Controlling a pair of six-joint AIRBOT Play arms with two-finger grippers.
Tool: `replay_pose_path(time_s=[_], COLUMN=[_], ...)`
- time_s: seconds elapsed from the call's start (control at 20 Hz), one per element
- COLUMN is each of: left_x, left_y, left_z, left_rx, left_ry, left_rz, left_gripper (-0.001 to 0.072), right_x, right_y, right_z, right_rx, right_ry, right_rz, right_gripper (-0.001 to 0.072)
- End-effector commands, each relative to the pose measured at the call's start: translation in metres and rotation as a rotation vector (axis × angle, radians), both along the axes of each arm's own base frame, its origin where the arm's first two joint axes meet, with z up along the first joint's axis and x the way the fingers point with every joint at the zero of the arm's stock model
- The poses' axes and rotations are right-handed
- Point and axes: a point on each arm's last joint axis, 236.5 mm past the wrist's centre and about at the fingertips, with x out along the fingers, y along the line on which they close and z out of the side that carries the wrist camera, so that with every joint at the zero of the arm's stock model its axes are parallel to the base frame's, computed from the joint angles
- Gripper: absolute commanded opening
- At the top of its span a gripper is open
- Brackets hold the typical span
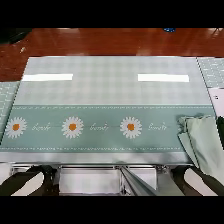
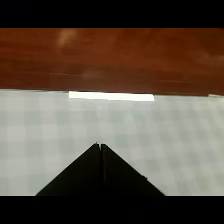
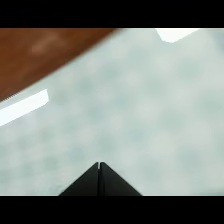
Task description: Fold the shirts.
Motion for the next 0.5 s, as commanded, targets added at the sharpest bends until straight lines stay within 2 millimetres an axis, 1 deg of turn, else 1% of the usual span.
replay_pose_path(time_s=[0.0, 0.05, 0.1, 0.15, 0.2, 0.25, 0.3, 0.35, 0.45], left_x=[0.002, 0.000, -0.005, -0.013, -0.022, -0.028, -0.030, -0.029, -0.026], left_y=[-0.037, -0.033, -0.027, -0.023, -0.020, -0.019, -0.018, -0.018, -0.019], left_z=[-0.056, -0.093, -0.133, -0.166, -0.194, -0.212, -0.220, -0.222, -0.219], left_rx=[0.203, 0.265, 0.302, 0.309, 0.305, 0.311, 0.312, 0.311, 0.307], left_ry=[0.151, 0.243, 0.339, 0.422, 0.490, 0.522, 0.533, 0.528, 0.514], left_rz=[-0.069, -0.051, -0.025, -0.009, 0.002, 0.002, 0.003, 0.005, 0.008], left_gripper=[0.0017, 0.0018, 0.0018, 0.0018, 0.0018, 0.0018, 0.0018, 0.0018, 0.0018], right_x=[0.052, 0.053, 0.052, 0.049, 0.045, 0.041, 0.037, 0.034, 0.035], right_y=[0.150, 0.161, 0.161, 0.154, 0.146, 0.141, 0.137, 0.135, 0.136], right_z=[-0.034, -0.069, -0.102, -0.130, -0.152, -0.166, -0.175, -0.178, -0.177], right_rx=[-0.212, -0.303, -0.378, -0.431, -0.453, -0.455, -0.454, -0.460, -0.459], right_ry=[0.014, 0.102, 0.200, 0.299, 0.380, 0.435, 0.476, 0.494, 0.489], right_rz=[0.345, 0.366, 0.358, 0.331, 0.313, 0.309, 0.307, 0.309, 0.310], right_gripper=[0.0023, 0.0023, 0.0023, 0.0023, 0.0023, 0.0023, 0.0023, 0.0023, 0.0023])
